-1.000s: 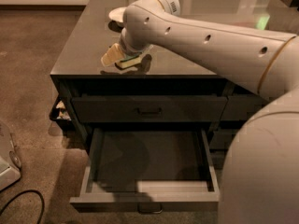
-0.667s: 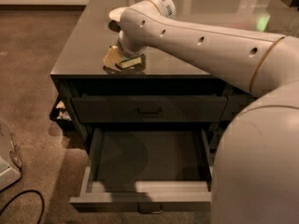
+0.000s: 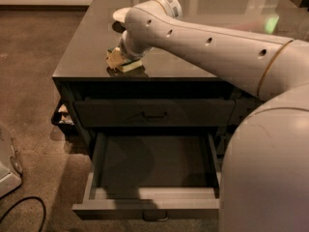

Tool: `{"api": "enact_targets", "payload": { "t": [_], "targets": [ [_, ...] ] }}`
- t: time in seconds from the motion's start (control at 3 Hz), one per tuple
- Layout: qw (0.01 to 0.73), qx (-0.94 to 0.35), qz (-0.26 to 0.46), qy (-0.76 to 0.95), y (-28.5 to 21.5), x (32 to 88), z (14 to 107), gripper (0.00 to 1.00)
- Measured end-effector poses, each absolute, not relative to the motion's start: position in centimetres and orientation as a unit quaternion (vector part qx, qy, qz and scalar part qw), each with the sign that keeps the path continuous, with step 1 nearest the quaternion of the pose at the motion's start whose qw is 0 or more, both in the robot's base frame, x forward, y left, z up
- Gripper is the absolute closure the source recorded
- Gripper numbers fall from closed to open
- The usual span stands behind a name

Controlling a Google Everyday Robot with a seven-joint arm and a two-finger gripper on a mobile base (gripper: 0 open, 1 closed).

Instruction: Place sponge into middle drawer

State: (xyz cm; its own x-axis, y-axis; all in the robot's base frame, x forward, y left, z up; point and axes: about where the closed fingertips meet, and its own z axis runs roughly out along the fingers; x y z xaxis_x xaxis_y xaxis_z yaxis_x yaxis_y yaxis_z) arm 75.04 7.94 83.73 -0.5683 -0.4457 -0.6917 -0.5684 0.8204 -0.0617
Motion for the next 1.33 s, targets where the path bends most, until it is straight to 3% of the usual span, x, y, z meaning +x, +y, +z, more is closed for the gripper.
{"api": "enact_targets", "payload": {
  "t": [0.33,0.67,1.33],
  "targets": [
    [0.365,-0.288,0.084,0.882,8.0,74.9,83.9,0.89],
    [0.367,-0.307,0.095,0.873,6.9,73.8,85.0,1.0],
    [0.339,-0.353,0.194,0.85,1.2,64.0,89.9,1.0]
  ]
}}
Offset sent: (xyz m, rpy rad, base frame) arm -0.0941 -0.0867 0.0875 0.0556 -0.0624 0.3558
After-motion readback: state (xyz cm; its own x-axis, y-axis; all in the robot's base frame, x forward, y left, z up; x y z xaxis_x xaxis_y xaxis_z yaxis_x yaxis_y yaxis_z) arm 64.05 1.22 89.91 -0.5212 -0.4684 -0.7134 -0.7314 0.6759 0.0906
